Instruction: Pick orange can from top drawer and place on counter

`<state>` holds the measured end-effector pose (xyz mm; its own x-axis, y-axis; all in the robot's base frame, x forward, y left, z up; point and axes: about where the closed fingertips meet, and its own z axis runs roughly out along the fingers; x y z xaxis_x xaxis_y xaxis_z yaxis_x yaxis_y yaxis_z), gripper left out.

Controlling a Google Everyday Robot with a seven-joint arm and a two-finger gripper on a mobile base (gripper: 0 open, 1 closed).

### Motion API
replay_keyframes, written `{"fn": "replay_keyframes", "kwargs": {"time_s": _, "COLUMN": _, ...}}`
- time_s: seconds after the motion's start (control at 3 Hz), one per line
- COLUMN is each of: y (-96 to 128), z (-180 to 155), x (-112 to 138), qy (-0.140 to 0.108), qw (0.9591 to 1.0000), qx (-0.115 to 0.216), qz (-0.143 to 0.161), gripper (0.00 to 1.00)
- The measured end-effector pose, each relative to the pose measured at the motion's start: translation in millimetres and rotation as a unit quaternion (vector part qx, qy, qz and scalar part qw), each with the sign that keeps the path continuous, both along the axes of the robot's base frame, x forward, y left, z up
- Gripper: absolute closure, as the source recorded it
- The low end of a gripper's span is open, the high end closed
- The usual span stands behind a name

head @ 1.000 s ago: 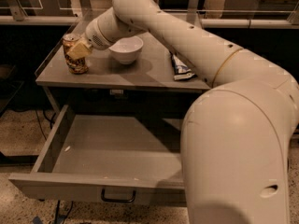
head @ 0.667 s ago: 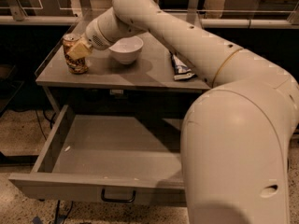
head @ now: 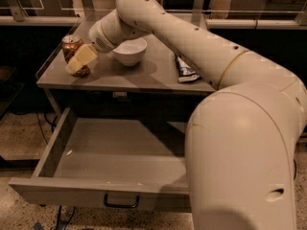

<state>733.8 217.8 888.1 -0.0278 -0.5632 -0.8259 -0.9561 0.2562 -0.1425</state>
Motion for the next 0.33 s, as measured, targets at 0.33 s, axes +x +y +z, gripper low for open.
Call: {"fn": "replay_keyframes", "kwargs": {"time_s": 0.33, "y": 0.0, "z": 0.0, "x": 0.0, "qy": 0.000, "qw": 1.0000, "qx": 0.000, "qz": 0.000, "gripper": 0.00}}
